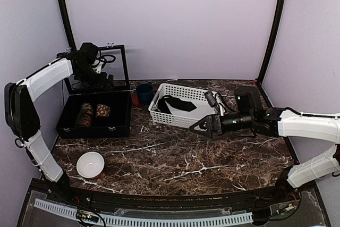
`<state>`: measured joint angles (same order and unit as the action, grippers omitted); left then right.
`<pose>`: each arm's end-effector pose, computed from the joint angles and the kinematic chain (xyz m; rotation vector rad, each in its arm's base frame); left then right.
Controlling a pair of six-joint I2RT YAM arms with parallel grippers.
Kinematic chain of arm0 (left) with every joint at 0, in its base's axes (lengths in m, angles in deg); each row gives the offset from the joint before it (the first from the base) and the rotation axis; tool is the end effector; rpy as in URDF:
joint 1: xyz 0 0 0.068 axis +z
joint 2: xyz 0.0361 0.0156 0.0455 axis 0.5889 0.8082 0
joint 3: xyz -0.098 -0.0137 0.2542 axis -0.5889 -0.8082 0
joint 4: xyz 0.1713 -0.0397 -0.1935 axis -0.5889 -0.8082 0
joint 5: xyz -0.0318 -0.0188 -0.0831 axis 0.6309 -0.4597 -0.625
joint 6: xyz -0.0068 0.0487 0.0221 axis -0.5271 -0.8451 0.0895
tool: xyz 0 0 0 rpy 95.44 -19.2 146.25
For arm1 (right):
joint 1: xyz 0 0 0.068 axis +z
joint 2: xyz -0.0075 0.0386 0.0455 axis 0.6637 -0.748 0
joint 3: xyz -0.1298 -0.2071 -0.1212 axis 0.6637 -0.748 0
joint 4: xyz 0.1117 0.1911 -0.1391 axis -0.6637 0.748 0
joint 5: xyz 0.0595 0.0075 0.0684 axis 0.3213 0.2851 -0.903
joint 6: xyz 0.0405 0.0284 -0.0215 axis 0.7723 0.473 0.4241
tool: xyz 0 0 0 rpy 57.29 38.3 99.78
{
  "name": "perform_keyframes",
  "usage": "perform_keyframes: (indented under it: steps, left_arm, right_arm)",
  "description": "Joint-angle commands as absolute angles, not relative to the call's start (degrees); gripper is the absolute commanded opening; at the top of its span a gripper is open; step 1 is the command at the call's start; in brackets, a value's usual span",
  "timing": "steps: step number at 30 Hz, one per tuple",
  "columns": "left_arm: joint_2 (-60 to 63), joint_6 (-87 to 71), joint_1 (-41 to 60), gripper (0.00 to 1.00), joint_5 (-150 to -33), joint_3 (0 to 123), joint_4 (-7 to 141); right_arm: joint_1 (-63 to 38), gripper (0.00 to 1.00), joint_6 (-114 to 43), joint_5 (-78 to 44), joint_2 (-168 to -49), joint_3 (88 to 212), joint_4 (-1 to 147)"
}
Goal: Roll the ties
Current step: Place the tie in the storage box, then reset both arms
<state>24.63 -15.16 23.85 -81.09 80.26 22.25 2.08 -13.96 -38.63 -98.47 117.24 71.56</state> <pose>0.3732 -0.0795 0.3137 0.1495 2.4534 -0.0774 0.1846 0.2004 0.2511 -0.6439 2.1511 1.2665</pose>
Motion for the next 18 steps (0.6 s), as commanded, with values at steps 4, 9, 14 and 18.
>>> perform_keyframes:
  steps: [4, 9, 14, 18]
  left_arm:
    - [13.4, -16.9, 14.8, 0.99, -73.9, 78.9, 24.4]
    - [6.5, -15.2, 5.2, 0.99, -67.9, 70.9, 36.2]
    - [0.0, -10.9, -1.8, 0.99, -67.6, 60.3, 48.0]
    - [-2.4, -8.1, -7.8, 0.99, -64.7, 51.9, 55.0]
  right_arm:
    - [-1.4, 0.97, -15.5, -34.3, -94.4, 120.4, 75.9]
    - [-4.2, 0.97, -15.1, -30.7, -91.2, 120.6, 79.1]
    - [-5.6, 0.97, -15.1, -25.8, -87.9, 120.1, 83.1]
    - [-6.6, 0.97, -14.2, -22.1, -85.0, 117.9, 84.0]
